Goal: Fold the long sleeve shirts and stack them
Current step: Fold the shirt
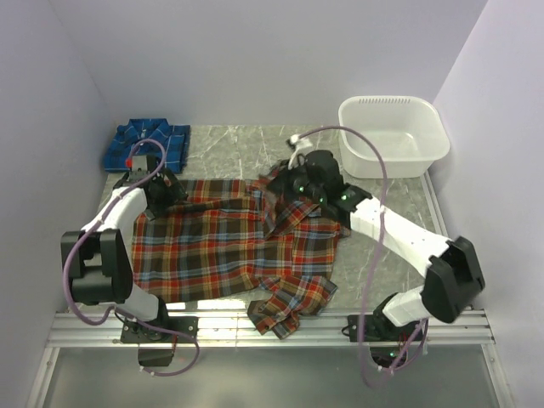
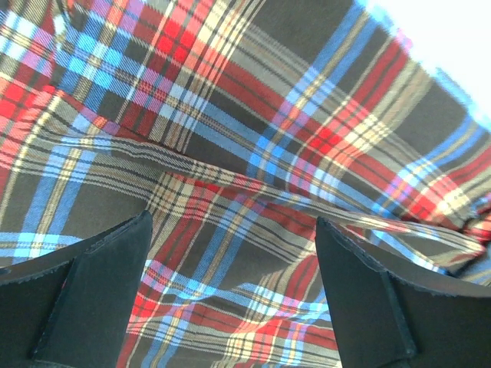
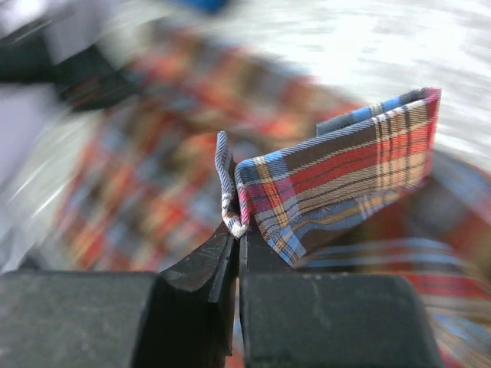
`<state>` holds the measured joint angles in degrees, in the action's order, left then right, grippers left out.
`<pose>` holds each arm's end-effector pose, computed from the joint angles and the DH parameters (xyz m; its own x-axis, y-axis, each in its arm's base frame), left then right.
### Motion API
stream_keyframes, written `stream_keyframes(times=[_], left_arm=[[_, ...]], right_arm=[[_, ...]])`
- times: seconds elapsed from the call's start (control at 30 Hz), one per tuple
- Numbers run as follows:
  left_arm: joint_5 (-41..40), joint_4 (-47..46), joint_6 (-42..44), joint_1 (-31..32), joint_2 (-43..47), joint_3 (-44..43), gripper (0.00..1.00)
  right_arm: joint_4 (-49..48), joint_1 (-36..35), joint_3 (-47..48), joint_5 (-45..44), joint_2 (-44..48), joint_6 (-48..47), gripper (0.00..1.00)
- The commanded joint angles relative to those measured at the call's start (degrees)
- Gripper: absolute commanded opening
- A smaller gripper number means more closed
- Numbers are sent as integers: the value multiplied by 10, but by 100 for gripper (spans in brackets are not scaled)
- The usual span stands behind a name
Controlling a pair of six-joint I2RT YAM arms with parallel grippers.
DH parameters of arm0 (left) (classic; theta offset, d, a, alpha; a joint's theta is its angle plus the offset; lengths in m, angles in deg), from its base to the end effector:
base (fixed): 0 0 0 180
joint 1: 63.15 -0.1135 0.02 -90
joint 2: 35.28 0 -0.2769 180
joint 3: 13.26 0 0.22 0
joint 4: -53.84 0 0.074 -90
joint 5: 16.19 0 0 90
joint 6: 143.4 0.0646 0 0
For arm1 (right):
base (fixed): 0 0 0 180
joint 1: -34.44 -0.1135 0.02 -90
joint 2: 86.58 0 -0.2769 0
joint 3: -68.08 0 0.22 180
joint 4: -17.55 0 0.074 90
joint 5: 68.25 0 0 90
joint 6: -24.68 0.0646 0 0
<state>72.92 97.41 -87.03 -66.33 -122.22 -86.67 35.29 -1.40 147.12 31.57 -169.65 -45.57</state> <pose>0.2939 0.0173 0.2222 -0.6626 -0.5914 -0.4595 -0.5175 0.8051 -0.2900 0.2642 0.2044 0.3219 -0.5213 0.0342 -0.8527 -0.5623 0.7379 0.3734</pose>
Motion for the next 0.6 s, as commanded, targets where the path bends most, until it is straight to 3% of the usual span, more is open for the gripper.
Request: stream_keyframes(times=[0.0, 0.27, 0.37, 0.57], left_arm=[[-11, -6, 13, 2, 55, -13, 93], [-14, -24, 26, 3, 142, 7, 93], [-17, -23, 27, 2, 152, 7, 93], [-26, -16, 25, 2, 138, -1, 93]], right_arm=[[40, -61, -20, 83, 45, -54, 1], [127, -255, -14, 148, 89, -96, 0], [162, -298, -13, 151, 109, -103, 0], [184, -314, -59, 149, 170, -96, 0]])
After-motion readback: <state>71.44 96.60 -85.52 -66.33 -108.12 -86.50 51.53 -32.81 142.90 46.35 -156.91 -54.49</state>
